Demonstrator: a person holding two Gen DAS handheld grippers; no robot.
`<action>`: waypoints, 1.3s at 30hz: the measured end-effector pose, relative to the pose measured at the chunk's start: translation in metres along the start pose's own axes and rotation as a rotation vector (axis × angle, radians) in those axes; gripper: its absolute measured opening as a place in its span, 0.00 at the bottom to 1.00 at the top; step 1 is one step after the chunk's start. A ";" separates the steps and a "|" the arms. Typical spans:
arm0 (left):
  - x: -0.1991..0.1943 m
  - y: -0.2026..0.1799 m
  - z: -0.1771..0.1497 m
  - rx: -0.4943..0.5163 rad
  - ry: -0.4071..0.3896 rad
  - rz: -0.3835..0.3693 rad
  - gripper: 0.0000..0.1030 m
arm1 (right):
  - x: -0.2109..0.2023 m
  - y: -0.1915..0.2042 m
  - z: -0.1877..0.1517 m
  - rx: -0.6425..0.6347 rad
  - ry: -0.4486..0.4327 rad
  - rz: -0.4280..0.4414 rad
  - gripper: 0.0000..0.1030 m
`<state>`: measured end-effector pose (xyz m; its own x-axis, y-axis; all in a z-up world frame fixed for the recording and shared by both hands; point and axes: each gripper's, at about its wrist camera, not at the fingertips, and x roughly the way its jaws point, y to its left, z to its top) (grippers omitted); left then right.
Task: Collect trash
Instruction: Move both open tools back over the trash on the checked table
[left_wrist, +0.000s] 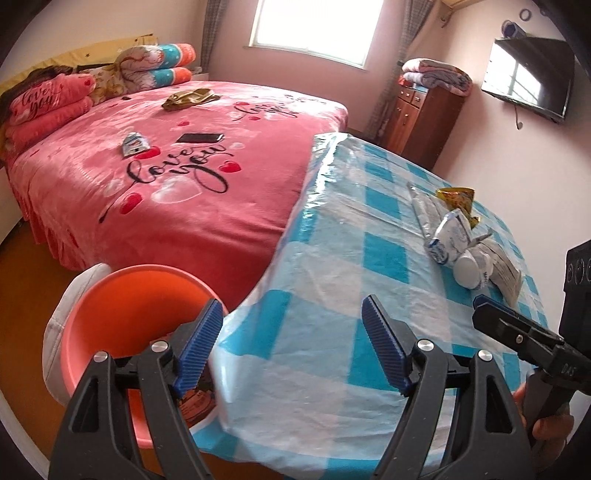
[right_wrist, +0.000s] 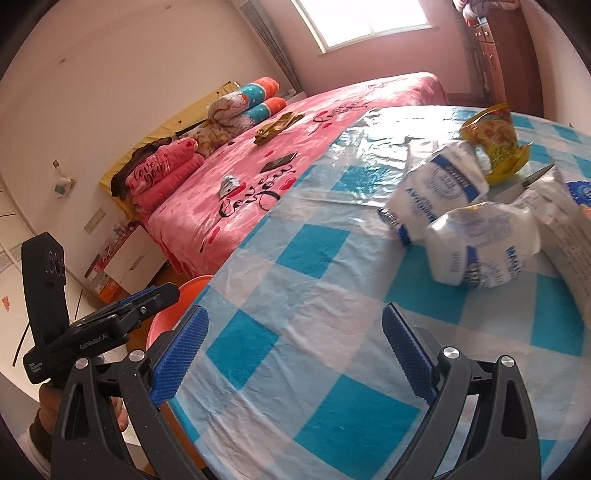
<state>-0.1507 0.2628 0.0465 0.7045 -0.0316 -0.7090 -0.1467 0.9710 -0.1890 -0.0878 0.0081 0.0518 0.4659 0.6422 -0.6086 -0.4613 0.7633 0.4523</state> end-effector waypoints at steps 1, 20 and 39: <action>0.000 -0.004 0.000 0.007 0.000 -0.002 0.76 | -0.003 -0.002 0.000 0.000 -0.007 -0.003 0.91; 0.006 -0.065 0.006 0.107 0.010 -0.036 0.76 | -0.045 -0.051 0.004 0.048 -0.100 -0.068 0.91; 0.023 -0.134 0.006 0.218 0.038 -0.082 0.76 | -0.085 -0.110 0.011 0.151 -0.191 -0.124 0.91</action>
<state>-0.1108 0.1335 0.0599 0.6805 -0.1173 -0.7233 0.0664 0.9929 -0.0985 -0.0684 -0.1303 0.0609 0.6529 0.5334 -0.5378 -0.2804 0.8298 0.4826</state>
